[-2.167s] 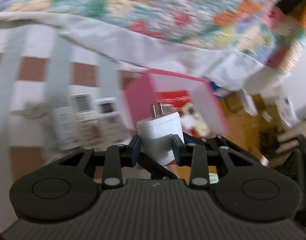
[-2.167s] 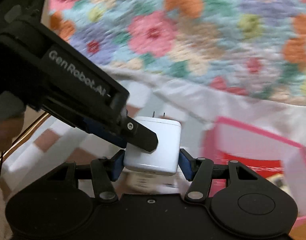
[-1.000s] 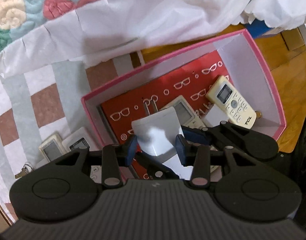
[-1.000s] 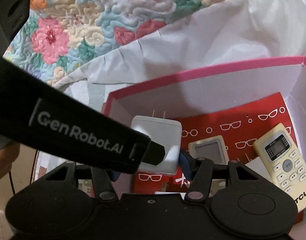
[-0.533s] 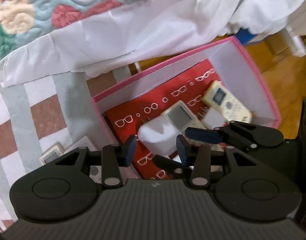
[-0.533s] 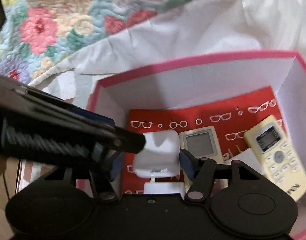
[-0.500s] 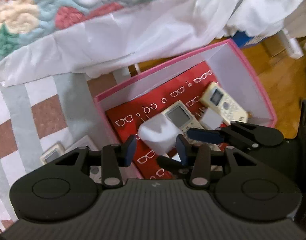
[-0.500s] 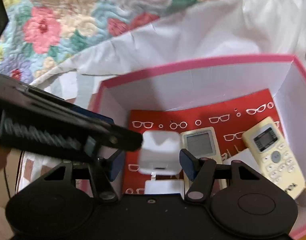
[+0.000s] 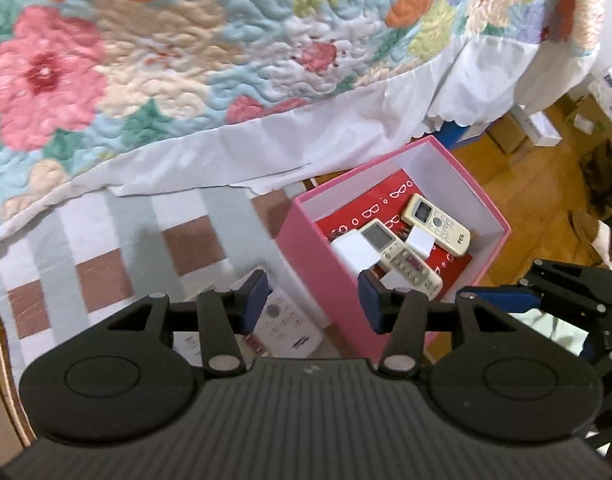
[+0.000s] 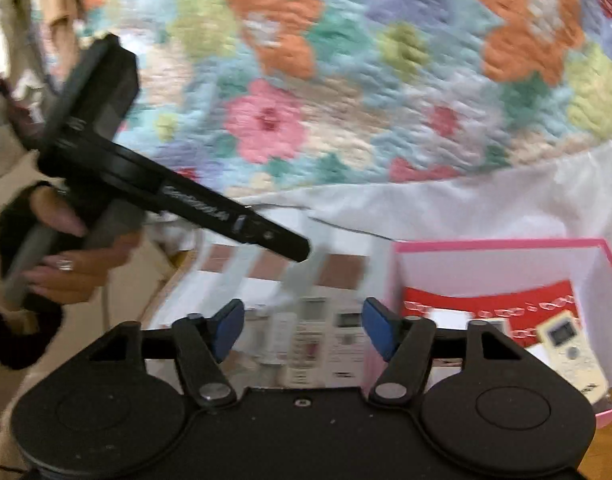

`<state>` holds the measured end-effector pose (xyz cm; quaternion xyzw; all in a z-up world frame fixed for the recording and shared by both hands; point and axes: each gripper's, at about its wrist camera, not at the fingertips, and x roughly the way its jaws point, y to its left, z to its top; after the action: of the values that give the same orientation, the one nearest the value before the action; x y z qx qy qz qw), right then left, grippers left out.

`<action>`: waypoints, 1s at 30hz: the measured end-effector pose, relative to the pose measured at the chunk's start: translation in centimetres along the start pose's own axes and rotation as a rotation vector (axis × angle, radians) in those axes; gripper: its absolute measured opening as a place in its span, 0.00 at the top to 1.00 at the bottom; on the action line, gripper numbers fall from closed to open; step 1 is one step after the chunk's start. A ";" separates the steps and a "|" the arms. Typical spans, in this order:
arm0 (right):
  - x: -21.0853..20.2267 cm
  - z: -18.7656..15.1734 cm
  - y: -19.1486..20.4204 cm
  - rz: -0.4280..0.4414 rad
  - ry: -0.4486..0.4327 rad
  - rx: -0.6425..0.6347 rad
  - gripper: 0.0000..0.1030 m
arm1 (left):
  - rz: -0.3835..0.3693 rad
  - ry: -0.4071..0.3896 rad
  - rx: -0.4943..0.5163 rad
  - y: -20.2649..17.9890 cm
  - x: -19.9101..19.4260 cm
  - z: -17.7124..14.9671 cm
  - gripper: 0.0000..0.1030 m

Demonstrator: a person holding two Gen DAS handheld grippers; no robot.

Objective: Organize rigid objects
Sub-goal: 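Withdraw the left gripper from the box toward the remaining remotes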

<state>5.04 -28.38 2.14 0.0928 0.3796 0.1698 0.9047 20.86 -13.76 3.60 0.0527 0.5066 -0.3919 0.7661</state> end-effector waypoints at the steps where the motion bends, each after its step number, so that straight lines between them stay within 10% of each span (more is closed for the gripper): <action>1: 0.1 -0.1 0.8 0.017 0.006 -0.015 0.29 | 0.001 -0.008 -0.009 0.8 -0.7 -0.6 0.51; 11: 7.0 -3.5 1.0 0.032 0.217 0.141 0.29 | 0.047 -0.026 -0.142 8.1 1.9 -5.2 0.47; 15: 10.8 -7.0 1.7 -0.129 0.392 0.138 0.30 | 0.045 0.023 -0.180 10.6 5.9 -5.2 0.47; 19: 12.4 -8.6 1.0 -0.099 0.342 0.177 0.31 | 0.057 0.003 -0.172 12.2 9.6 -5.3 0.46; 23: 15.2 -9.8 0.6 -0.049 0.335 0.202 0.63 | 0.044 0.011 -0.221 13.8 13.2 -5.0 0.46; 26: 16.5 -10.4 -0.3 -0.022 0.332 0.265 0.65 | 0.160 0.005 -0.163 13.4 15.2 -4.4 0.49; 30: 17.5 -10.6 -0.9 -0.036 0.315 0.277 0.65 | 0.111 -0.003 -0.192 14.1 16.6 -4.1 0.51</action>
<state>9.12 -22.17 -16.93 0.1819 0.5377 0.1122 0.8156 30.04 -11.14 -16.41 0.0062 0.5370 -0.2987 0.7889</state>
